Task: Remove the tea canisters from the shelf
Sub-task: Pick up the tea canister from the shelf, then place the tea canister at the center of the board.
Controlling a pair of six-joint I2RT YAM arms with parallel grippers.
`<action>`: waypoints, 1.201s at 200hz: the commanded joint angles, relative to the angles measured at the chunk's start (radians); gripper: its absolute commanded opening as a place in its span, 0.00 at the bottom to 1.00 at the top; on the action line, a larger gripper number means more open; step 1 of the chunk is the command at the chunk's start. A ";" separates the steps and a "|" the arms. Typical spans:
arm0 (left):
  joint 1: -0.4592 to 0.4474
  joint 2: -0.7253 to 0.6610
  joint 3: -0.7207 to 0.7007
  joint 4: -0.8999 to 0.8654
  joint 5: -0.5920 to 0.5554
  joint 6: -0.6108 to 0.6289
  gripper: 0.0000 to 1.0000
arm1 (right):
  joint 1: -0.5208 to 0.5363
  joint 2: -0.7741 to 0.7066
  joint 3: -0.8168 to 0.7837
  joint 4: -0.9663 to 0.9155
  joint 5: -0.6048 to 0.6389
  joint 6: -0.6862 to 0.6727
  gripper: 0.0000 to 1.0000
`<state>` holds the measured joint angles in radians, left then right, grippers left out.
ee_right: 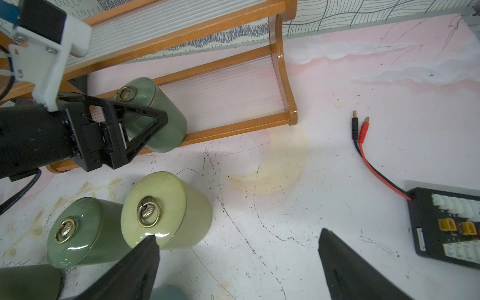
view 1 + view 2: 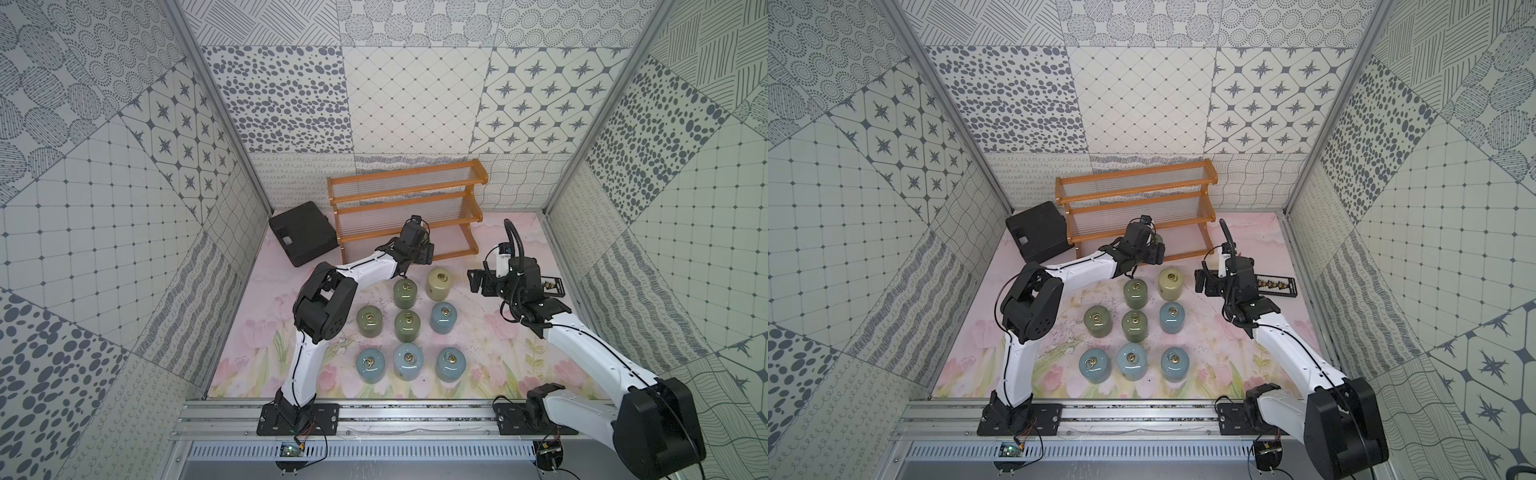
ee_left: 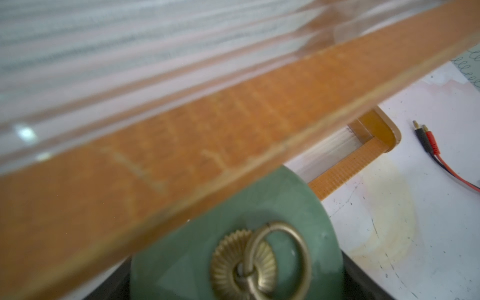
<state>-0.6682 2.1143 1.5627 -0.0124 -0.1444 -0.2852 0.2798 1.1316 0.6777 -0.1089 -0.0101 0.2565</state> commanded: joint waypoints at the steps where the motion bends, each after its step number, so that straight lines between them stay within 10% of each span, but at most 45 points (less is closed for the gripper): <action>1: -0.003 -0.089 -0.052 0.128 0.009 0.052 0.71 | -0.004 -0.029 -0.013 0.028 -0.006 0.007 0.99; 240: 0.096 -0.604 -0.702 0.048 -0.130 0.039 0.68 | -0.004 -0.036 -0.038 0.039 -0.024 0.007 0.99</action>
<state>-0.5949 1.5520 0.8951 -0.0612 -0.2424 -0.2123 0.2798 1.0988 0.6514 -0.1116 -0.0231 0.2573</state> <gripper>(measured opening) 0.870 0.995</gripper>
